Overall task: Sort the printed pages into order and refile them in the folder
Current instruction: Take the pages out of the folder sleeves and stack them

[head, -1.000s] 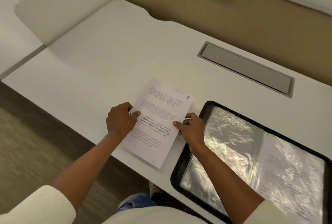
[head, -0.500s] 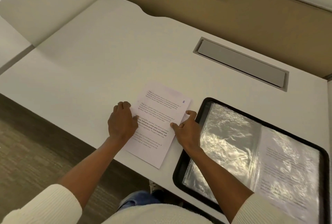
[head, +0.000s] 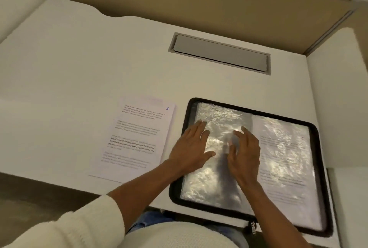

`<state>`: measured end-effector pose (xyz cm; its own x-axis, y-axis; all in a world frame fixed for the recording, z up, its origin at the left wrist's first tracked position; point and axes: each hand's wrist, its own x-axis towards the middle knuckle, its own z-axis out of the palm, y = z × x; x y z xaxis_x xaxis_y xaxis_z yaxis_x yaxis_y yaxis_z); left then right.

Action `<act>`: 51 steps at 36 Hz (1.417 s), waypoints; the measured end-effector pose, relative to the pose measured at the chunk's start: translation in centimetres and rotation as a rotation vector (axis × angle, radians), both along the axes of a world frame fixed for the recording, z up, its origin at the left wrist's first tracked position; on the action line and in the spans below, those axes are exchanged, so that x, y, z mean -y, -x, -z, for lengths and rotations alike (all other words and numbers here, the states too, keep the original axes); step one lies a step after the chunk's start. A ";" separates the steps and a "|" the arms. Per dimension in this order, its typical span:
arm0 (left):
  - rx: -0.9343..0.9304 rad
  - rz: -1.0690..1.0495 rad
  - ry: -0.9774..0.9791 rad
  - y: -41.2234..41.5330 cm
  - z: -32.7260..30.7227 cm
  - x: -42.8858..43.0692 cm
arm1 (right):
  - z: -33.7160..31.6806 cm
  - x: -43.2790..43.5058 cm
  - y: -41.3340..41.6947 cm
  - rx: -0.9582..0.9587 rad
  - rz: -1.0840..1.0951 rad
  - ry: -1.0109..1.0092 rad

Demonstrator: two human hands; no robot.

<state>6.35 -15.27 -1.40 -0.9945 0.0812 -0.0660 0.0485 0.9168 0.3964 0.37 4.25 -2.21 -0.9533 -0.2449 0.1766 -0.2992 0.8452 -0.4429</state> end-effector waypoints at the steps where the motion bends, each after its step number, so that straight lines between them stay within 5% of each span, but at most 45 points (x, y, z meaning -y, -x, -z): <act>1: 0.012 0.058 0.029 0.8 0.4 -1.0 | 0.1 -1.1 0.2 0.010 0.011 -0.019; 8: 0.056 0.198 0.119 5.6 2.6 -4.3 | 2.2 -6.4 0.4 0.120 -0.030 -0.168; 28: 0.133 -0.170 0.245 8.6 2.6 2.5 | 3.1 -7.5 0.2 0.115 -0.117 -0.251; 36: 0.070 0.149 0.120 7.5 2.4 -4.6 | 3.2 -7.4 0.2 0.118 -0.119 -0.256; 46: 0.128 -0.001 0.159 6.5 3.2 -2.6 | 2.6 -8.2 0.5 0.167 -0.119 -0.092; 51: 0.144 -0.016 0.139 6.5 2.6 -2.6 | 2.6 -11.5 1.2 0.154 0.121 -0.005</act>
